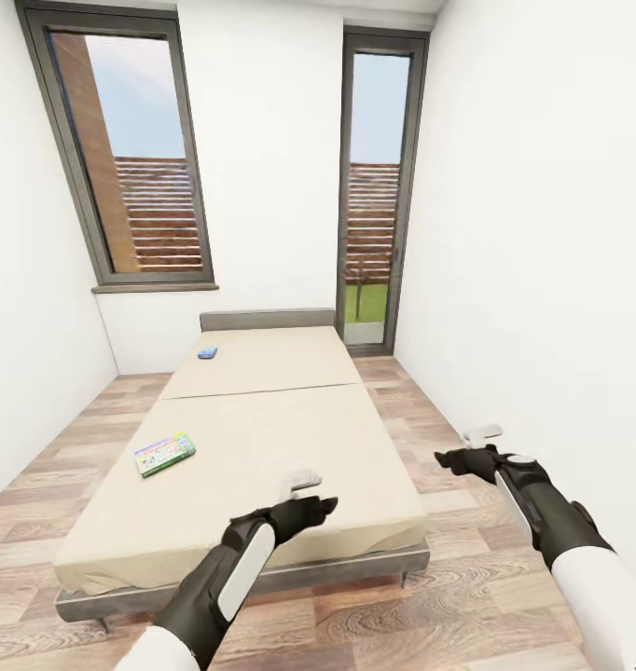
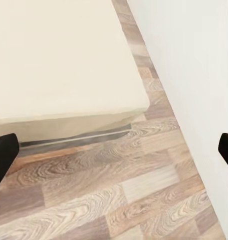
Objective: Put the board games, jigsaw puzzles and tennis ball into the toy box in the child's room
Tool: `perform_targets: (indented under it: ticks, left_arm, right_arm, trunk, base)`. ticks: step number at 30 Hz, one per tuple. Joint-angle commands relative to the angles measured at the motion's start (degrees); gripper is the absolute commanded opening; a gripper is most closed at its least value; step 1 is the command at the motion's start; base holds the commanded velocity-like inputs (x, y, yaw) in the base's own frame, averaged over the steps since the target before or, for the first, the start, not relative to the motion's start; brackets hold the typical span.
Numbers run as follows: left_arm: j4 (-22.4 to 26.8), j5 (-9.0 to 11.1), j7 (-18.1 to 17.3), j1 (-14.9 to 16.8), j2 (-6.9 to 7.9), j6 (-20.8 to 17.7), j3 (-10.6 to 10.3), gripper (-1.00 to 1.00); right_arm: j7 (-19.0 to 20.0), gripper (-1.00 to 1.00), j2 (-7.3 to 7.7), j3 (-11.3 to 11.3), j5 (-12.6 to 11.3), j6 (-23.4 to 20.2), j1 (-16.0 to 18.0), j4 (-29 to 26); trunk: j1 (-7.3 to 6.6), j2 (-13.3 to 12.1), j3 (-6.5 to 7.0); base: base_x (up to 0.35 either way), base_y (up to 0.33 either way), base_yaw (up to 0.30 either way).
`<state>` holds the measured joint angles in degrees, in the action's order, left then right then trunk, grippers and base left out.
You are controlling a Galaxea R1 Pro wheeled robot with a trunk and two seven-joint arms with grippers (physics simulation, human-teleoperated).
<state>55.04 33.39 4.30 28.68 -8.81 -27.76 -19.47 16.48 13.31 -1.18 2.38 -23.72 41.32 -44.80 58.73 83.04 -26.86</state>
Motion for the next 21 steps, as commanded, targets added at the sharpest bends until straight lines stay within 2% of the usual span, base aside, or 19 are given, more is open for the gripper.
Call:
perform_targets:
  ticks: [1,2,3,4,6,7,10,16,21]
  left_arm:
    - [0.1,1.9,0.5,-0.4,0.12,1.5,-1.7,1.00]
    - [0.2,2.8,0.6,-0.7,0.21,2.5,-2.8,1.00]
    - [0.3,3.2,0.6,-0.9,0.24,2.9,-3.2,1.00]
    - [0.5,4.0,0.6,-1.2,0.35,3.8,-4.0,1.00]
    - [0.5,4.1,0.5,-1.4,0.36,4.2,-4.4,1.00]
    - [0.6,4.6,0.1,-1.9,0.38,4.4,-4.8,1.00]
    - [0.6,4.7,0.1,-1.9,0.38,4.4,-4.8,1.00]
    - [4.1,4.3,0.2,-4.1,0.70,4.6,-4.7,1.00]
    - [9.4,4.1,0.6,-7.2,1.81,4.6,-4.2,1.00]
  right_arm:
    - [1.2,1.00,-0.05,-0.1,0.4,-3.4,-0.1,-1.2]
    - [1.8,1.00,-0.08,-0.1,0.4,-6.8,-0.5,-2.5]
    - [2.1,1.00,-0.11,-0.1,0.4,-8.2,-0.7,-3.1]
    - [2.8,1.00,-0.03,0.0,0.2,-11.5,-1.4,-5.8]
    - [3.1,1.00,0.09,0.0,0.0,-12.7,-2.2,-8.2]
    - [3.3,1.00,-0.27,0.3,0.3,-15.5,-11.8,-27.4]
    - [3.3,1.00,-0.29,0.3,0.2,-15.9,-12.4,-28.7]
    - [3.3,1.00,-0.14,0.4,0.4,-16.4,-13.2,-30.3]
    - [3.3,1.00,-0.11,0.3,0.4,-16.4,-13.3,-30.9]
  trunk:
    - [0.00,0.0,-0.07]
    - [0.00,0.0,-0.07]
    - [0.00,0.0,-0.07]
    - [0.00,0.0,-0.07]
    - [0.00,0.0,-0.07]
    - [0.00,0.0,-0.07]
    - [0.00,0.0,-0.07]
    - [0.00,0.0,-0.07]
    - [0.00,0.0,-0.07]
  base:
    - [0.000,0.000,0.000]
    - [0.000,0.000,0.000]
    - [0.000,0.000,0.000]
    - [0.000,0.000,0.000]
    - [0.000,0.000,0.000]
    - [0.000,0.013,0.000]
    - [0.000,0.090,0.000]
    - [0.000,0.302,0.000]
    - [0.000,0.315,0.000]
